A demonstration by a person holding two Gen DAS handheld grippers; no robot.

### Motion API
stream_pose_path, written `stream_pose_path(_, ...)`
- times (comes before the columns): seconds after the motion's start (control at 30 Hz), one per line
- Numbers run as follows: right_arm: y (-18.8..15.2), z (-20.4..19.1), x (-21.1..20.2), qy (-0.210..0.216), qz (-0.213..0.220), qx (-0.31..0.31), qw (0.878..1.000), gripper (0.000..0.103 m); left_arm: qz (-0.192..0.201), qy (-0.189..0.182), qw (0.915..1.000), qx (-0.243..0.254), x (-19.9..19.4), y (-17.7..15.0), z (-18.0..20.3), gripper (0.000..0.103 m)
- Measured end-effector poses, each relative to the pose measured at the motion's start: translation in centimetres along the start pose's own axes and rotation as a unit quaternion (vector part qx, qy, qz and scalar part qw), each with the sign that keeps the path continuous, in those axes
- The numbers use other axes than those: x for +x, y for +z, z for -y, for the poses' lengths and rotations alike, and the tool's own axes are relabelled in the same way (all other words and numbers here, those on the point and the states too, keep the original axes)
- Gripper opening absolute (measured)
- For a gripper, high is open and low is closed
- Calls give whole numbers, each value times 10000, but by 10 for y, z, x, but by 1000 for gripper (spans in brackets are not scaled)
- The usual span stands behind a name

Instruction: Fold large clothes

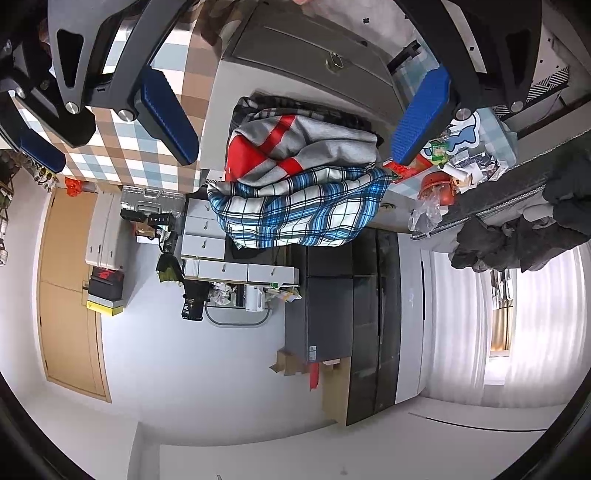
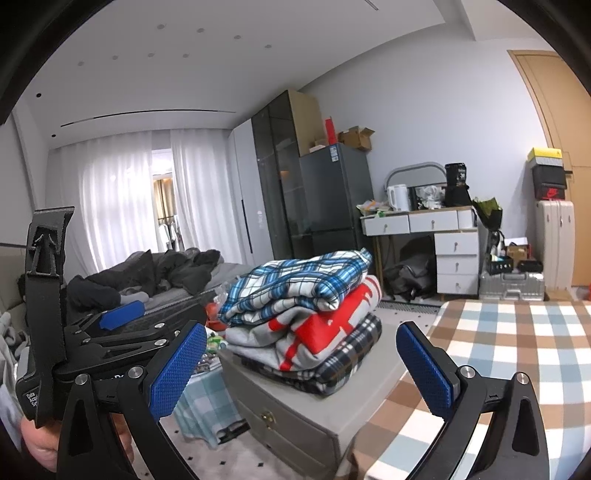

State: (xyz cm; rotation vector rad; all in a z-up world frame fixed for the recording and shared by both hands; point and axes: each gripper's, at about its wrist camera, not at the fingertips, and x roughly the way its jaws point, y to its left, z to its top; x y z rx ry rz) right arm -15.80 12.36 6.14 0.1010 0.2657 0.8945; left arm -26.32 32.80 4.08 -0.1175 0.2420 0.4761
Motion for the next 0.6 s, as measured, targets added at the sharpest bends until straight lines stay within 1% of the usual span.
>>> stream_pose_path(0.13,0,-2,0,-28,6,-29,10000,103,26,74,10000,19,0,-1,2,102)
stream_pose_path(0.4,1,0,1,-5,23,12,10000,103,5,16,10000,10,-1,0,1,102)
stream_pose_path(0.53,1,0,0,1,20,36,10000,103,158,54,9998,83,-5,-1,2,102)
stream_pose_path(0.6,1,3,-1,8,23,50,10000,103,91,1,9999,67,-3,-1,3,102)
